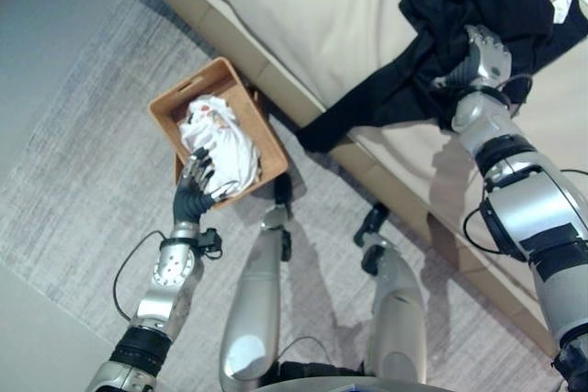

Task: Pick up clothes into the bucket

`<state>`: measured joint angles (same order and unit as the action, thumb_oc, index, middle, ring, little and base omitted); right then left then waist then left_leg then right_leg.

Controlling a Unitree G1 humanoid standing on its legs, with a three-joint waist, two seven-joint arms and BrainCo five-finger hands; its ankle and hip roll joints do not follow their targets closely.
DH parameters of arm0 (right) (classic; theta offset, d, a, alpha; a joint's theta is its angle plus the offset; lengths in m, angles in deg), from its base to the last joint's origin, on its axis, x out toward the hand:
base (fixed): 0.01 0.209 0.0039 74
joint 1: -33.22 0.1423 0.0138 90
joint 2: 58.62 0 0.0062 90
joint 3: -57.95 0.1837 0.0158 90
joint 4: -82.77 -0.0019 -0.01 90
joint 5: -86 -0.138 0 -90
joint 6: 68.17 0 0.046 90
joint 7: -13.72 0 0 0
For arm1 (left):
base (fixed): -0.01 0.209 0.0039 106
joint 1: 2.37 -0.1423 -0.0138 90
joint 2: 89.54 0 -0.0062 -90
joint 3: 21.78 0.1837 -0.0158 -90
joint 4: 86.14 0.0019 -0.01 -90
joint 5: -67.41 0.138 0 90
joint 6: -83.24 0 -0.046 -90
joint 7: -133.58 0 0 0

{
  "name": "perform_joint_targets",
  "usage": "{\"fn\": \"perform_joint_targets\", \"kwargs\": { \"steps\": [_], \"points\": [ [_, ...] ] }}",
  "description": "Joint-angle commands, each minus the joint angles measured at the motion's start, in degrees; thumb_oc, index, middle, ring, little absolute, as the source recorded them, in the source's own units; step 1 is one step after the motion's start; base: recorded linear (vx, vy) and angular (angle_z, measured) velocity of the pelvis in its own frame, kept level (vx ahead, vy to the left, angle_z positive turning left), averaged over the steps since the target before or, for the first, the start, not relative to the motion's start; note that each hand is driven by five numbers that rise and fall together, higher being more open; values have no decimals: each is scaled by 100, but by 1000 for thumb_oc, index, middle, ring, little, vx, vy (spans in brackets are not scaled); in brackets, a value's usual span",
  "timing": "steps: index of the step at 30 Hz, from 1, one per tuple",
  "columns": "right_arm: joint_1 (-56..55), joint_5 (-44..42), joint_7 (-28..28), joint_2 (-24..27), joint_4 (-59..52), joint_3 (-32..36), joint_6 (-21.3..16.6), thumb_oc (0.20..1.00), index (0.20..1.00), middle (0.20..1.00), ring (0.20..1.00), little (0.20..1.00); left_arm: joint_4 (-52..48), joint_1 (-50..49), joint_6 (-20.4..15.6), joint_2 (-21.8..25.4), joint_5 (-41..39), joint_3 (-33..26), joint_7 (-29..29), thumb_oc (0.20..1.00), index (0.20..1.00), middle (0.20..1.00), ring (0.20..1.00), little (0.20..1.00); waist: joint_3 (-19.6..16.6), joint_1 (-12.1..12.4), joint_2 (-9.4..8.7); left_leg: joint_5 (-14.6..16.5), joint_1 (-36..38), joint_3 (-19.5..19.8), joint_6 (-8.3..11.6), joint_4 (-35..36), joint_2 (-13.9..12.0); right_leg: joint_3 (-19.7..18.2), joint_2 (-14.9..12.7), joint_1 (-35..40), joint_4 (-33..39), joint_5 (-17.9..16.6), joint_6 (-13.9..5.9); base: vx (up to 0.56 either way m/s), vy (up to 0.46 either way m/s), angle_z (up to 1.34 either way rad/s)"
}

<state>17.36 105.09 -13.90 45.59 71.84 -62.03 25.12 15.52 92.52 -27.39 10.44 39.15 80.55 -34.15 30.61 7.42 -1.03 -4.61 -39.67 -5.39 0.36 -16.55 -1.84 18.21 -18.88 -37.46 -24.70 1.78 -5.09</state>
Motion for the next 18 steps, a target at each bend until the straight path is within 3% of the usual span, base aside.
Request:
{"fn": "perform_joint_targets", "kwargs": {
  "steps": [1,2,3,14,18],
  "points": [
    [535,57,25,577,222,-432,192,470,470,470,470,470,-710,-268,-211,166,-5,103,-45,1000,1000,1000,1000,1000,-81,3,311,704,-128,245,121,-565,-38,-488,-240,-91,146,-558,-539,-9,16,4],
    [535,88,64,590,249,-462,208,307,307,307,307,307,-719,-281,-210,164,-6,103,-58,1000,1000,1000,1000,1000,-81,6,327,697,-156,244,120,-573,-32,-497,-240,-124,123,-550,-533,0,0,0],
    [538,89,66,591,250,-465,208,200,200,200,200,200,-720,-280,-210,162,-6,102,-59,1000,1000,1000,1000,1000,-81,6,327,698,-159,244,120,-575,-32,-498,-241,-129,119,-548,-533,0,0,0],
    [345,-7,275,335,392,-335,224,200,200,200,200,200,-732,-301,-155,124,-15,126,-73,1000,1000,1000,1000,1000,-81,17,403,753,-314,268,94,-746,-18,-521,-267,-307,-123,-449,-499,1,0,1],
    [300,-258,265,369,261,-192,69,200,200,200,200,200,-727,-275,-184,129,-26,123,-95,1000,1000,1000,1000,1000,-81,10,409,738,-290,265,92,-703,-15,-537,-267,-297,-99,-459,-503,0,0,0]
  ]
}}
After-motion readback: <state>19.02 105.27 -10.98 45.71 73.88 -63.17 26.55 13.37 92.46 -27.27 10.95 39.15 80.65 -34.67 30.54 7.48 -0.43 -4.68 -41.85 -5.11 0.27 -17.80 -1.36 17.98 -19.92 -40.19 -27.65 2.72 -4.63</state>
